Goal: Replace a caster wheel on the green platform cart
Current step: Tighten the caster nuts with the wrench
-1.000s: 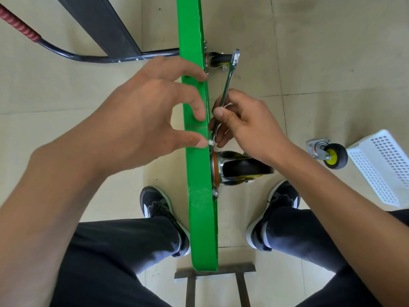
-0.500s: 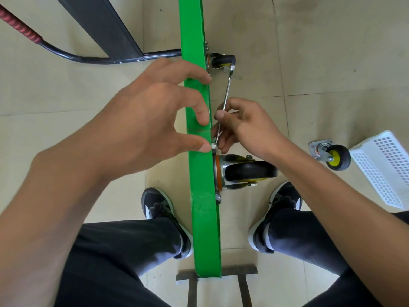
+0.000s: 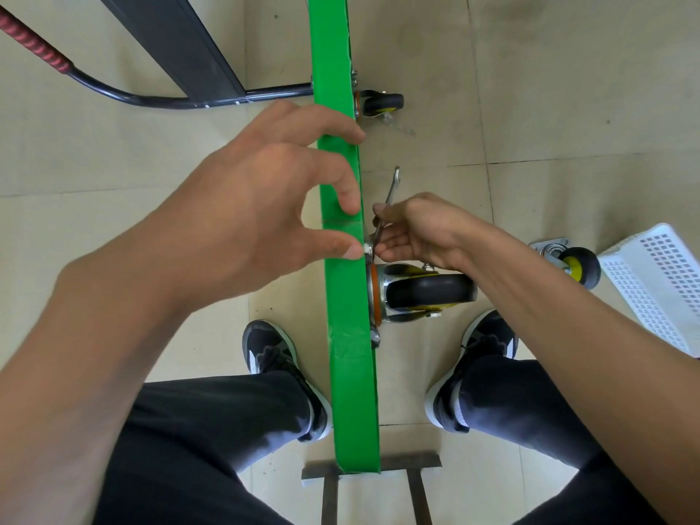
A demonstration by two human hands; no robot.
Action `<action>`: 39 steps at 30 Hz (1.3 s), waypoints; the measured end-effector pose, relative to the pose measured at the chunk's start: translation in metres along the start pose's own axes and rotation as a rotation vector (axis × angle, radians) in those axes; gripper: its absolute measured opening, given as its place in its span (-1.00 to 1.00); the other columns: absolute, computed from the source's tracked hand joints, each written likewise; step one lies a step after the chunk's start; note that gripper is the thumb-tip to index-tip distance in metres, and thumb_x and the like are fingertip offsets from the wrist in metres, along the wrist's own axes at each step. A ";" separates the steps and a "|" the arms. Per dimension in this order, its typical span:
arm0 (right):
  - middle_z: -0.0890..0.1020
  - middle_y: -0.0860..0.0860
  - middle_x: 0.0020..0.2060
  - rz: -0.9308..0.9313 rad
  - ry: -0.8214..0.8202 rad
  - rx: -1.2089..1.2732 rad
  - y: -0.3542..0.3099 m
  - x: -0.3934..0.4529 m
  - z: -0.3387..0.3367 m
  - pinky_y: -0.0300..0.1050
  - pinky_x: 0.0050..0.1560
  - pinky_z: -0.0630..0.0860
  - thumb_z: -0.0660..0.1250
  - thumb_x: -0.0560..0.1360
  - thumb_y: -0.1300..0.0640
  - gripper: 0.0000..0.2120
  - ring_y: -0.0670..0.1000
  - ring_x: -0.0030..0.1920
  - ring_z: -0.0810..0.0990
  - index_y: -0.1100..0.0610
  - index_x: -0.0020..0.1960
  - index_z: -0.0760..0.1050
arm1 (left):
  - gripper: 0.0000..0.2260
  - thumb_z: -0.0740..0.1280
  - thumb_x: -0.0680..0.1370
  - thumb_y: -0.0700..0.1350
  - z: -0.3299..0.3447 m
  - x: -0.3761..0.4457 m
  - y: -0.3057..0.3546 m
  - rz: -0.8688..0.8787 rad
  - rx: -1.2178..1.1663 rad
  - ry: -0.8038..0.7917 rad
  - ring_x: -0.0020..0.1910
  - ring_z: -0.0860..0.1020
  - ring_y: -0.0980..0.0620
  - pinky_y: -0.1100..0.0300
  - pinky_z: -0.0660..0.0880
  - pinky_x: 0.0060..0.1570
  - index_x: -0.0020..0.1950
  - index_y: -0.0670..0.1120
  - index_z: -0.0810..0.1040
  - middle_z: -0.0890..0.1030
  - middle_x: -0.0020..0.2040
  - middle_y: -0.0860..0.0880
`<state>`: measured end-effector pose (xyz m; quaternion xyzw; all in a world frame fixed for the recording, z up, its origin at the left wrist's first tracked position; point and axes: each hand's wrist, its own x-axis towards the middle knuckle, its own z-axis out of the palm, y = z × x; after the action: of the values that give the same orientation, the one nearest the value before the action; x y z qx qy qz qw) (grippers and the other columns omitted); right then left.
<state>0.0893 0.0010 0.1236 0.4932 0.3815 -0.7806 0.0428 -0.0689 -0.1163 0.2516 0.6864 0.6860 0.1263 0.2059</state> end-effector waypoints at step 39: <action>0.65 0.33 -0.25 -0.239 0.040 -0.146 -0.004 -0.014 0.000 -0.06 -0.34 0.64 0.23 0.67 0.20 -0.87 0.16 -0.39 0.67 0.27 0.00 0.44 | -0.77 0.41 0.29 0.26 -0.001 0.001 0.004 -0.001 0.024 -0.011 0.44 0.28 0.10 0.32 0.13 0.23 -0.13 0.22 0.55 0.42 0.40 0.20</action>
<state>0.0947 -0.0007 0.1368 0.4551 0.4943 -0.7403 -0.0222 -0.0656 -0.1152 0.2541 0.6891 0.6867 0.1142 0.2014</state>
